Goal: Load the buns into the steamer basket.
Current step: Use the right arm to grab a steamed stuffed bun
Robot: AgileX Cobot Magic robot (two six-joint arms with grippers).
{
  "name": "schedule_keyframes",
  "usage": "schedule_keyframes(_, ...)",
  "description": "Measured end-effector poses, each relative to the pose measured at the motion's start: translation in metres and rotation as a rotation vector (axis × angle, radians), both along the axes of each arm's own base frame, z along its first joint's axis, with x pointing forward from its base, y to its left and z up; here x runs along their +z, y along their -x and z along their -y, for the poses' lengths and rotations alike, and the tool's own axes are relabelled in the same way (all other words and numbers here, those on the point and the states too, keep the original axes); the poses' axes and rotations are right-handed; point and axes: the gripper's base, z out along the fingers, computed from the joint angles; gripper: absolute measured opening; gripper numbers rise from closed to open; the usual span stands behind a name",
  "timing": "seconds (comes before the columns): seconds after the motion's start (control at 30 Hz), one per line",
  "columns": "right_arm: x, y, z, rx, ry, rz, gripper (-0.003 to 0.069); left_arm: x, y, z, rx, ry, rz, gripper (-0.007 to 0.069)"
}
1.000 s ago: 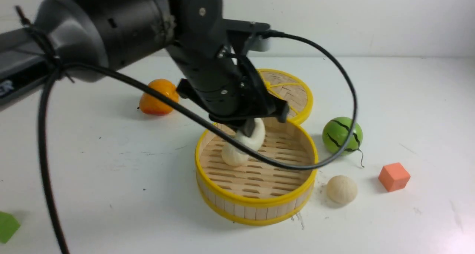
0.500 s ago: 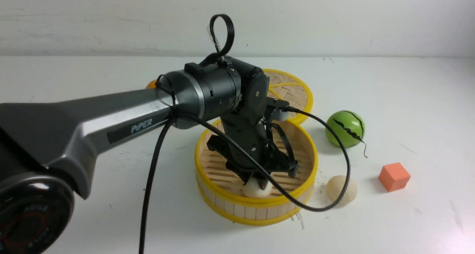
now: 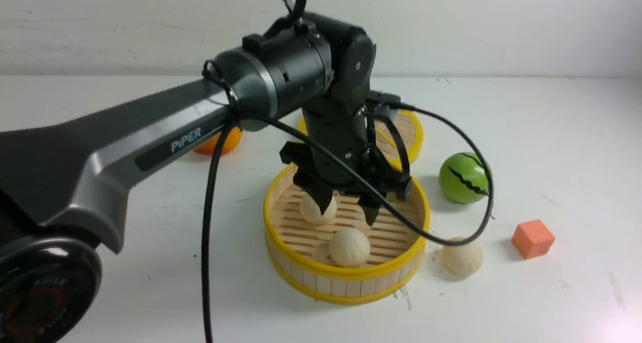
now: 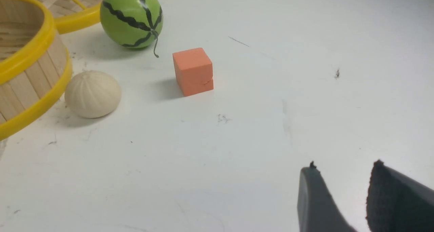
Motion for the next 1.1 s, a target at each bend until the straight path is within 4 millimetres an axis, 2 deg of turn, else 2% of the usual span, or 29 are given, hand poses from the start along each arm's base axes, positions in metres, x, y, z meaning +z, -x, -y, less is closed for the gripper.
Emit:
schedule_keyframes(0.13,0.000,0.000,0.000,0.000,0.000,0.000,0.0239,0.058,0.020,-0.017,0.000,0.063,0.096,0.0514)
schedule_keyframes(0.17,0.000,0.000,0.000,0.000,0.000,0.000,0.0239,0.065,0.024,-0.020,0.001,0.072,0.108,0.0514)
schedule_keyframes(0.27,0.000,0.000,0.000,0.000,0.000,0.000,0.0239,0.132,0.057,-0.048,0.004,0.164,0.243,0.0512)
schedule_keyframes(0.33,0.000,0.000,0.000,0.000,0.000,0.000,0.0239,0.162,0.079,-0.066,0.006,0.206,0.307,0.0498)
schedule_keyframes(0.37,0.000,0.000,0.000,0.000,0.000,0.000,0.0239,0.163,0.081,-0.068,0.006,0.207,0.309,0.0493)
schedule_keyframes(0.4,0.000,0.000,0.000,0.000,0.000,0.000,0.0239,0.176,0.097,-0.081,0.007,0.228,0.337,0.0478)
schedule_keyframes(0.47,0.000,0.000,0.000,0.000,0.000,0.000,0.0239,0.183,0.118,-0.098,0.007,0.237,0.350,0.0443)
schedule_keyframes(0.53,0.000,0.000,0.000,0.000,0.000,0.000,0.0239,0.179,0.138,-0.114,0.007,0.227,0.337,0.0393)
schedule_keyframes(0.57,0.000,0.000,0.000,0.000,0.000,0.000,0.0239,0.175,0.139,-0.115,0.007,0.217,0.326,0.0382)
schedule_keyframes(0.63,0.000,0.000,0.000,0.000,0.000,0.000,0.0239,0.168,0.156,-0.128,0.006,0.210,0.317,0.0328)
schedule_keyframes(0.7,0.000,0.000,0.000,0.000,0.000,0.000,0.0239,0.147,0.177,-0.145,0.005,0.202,0.310,0.0217)
schedule_keyframes(0.8,0.000,0.000,0.000,0.000,0.005,0.000,0.0239,0.124,0.201,-0.164,0.004,0.209,0.323,0.0096)
schedule_keyframes(0.9,0.000,0.000,0.000,-0.002,0.010,-0.001,0.0239,0.099,0.226,-0.184,0.003,0.222,0.337,0.0000)
schedule_keyframes(0.97,0.000,0.000,0.000,-0.008,-0.035,0.003,0.0239,0.083,0.235,-0.191,0.002,0.223,0.337,-0.0014)
schedule_keyframes(1.03,0.001,0.000,-0.005,-0.032,-0.298,0.024,0.0239,0.059,0.253,-0.205,0.001,0.251,0.371,-0.0014)
schedule_keyframes(1.07,0.001,-0.001,-0.009,-0.049,-0.495,0.030,0.0239,0.050,0.260,-0.211,0.001,0.267,0.391,-0.0014)
schedule_keyframes(1.1,0.001,-0.001,-0.011,-0.050,-0.549,0.032,0.0239,0.046,0.263,-0.213,0.001,0.273,0.400,-0.0014)
